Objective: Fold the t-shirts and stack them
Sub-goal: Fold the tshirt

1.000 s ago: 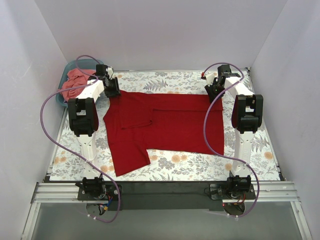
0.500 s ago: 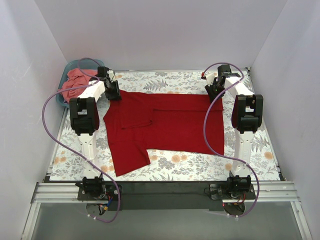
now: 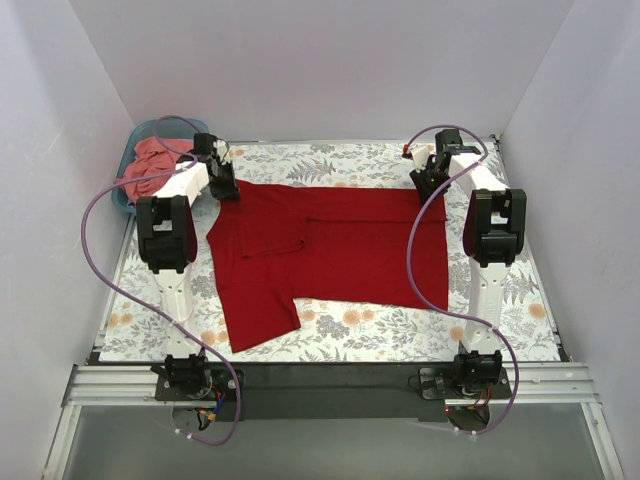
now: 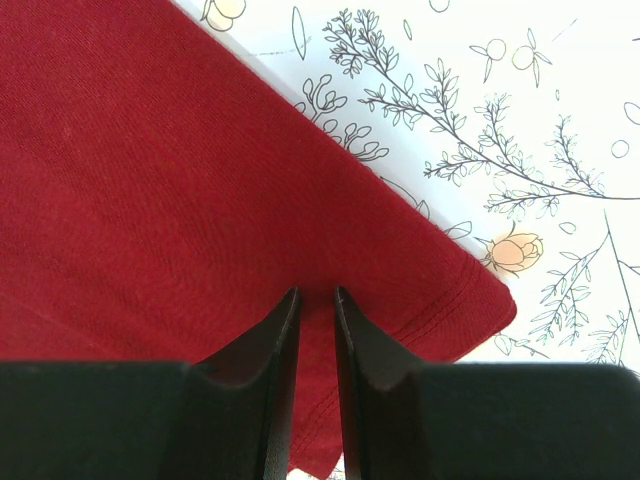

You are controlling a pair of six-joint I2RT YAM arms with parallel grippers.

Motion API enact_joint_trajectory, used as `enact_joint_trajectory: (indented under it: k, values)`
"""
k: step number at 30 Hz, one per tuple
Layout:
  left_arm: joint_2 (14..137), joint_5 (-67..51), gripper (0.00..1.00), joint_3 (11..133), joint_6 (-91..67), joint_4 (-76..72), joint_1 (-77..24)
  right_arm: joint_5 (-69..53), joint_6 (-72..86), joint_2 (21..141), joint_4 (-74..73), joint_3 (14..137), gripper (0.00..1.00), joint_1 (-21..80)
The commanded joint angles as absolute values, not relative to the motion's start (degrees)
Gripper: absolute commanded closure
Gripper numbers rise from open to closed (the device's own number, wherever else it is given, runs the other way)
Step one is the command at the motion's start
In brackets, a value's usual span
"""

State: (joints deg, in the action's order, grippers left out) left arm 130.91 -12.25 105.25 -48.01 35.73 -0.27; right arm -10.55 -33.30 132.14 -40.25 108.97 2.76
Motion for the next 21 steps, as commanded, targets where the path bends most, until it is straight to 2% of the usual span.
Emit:
enact_joint_trajectory:
  k: [1, 9, 16, 20, 21]
  values:
    - [123.2, -13.0, 1.0, 103.4, -48.0, 35.9, -0.1, -8.1, -34.4, 134.0, -41.0, 109.5, 0.75, 2.5]
    - [119.2, -11.2, 1.0, 96.2, -47.5, 36.5, -0.1, -7.7, -34.7, 133.7, -41.0, 109.2, 0.75, 2.5]
    - [122.7, -9.1, 1.0, 97.1, -47.7, 37.2, -0.1, -7.1, -34.7, 133.9, -40.9, 109.2, 0.75, 2.5]
    - [123.6, -8.8, 0.87, 100.3, -47.6, 37.6, -0.1, -7.4, -34.8, 133.7, -41.0, 109.2, 0.75, 2.5]
    - [121.4, -11.2, 0.77, 100.9, -46.7, 36.1, -0.1, -8.5, -34.5, 132.6, -41.0, 109.2, 0.75, 2.5]
